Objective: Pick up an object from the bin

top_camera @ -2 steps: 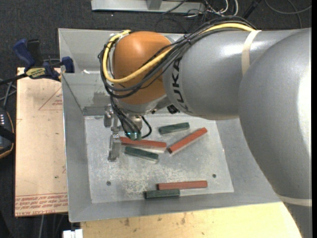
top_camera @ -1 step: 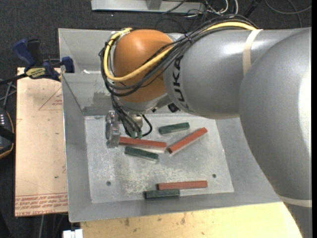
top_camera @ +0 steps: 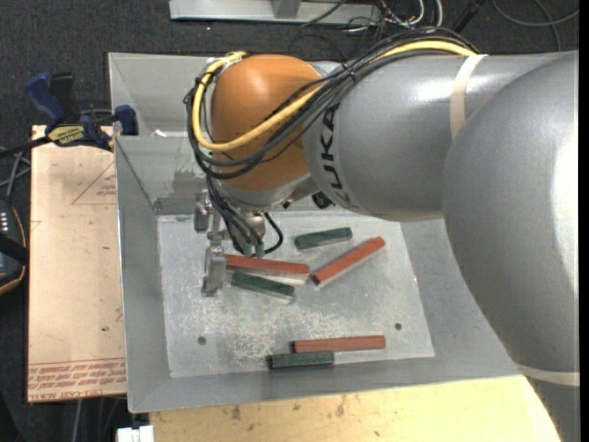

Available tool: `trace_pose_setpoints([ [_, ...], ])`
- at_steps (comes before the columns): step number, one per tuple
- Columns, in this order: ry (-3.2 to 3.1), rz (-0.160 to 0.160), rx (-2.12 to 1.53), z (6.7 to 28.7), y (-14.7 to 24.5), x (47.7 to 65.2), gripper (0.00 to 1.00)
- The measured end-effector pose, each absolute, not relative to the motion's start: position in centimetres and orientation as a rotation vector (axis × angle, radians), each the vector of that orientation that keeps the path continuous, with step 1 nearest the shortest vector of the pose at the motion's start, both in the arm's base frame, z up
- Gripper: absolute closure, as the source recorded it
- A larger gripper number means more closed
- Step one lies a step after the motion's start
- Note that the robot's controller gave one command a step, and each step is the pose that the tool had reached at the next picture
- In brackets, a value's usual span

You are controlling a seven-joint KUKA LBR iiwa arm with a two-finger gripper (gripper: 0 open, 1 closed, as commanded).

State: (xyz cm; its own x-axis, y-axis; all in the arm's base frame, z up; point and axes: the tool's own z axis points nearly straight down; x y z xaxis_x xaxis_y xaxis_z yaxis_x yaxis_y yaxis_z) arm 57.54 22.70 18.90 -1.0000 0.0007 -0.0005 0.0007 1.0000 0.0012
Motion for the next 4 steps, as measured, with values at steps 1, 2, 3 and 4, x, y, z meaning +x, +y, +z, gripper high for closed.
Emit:
trace_pose_setpoints([
  [1, 3.141, 0.002, 0.001, 18.9, 22.7, 57.5, 0.0],
  [2, 3.135, 0.006, 0.0, 13.2, 19.8, 59.5, 0.0],
  [3, 3.135, 0.001, -0.202, 8.4, 17.1, 58.0, 0.0],
  [4, 3.126, 0.003, -0.289, 7.5, 15.4, 61.1, 0.0],
])
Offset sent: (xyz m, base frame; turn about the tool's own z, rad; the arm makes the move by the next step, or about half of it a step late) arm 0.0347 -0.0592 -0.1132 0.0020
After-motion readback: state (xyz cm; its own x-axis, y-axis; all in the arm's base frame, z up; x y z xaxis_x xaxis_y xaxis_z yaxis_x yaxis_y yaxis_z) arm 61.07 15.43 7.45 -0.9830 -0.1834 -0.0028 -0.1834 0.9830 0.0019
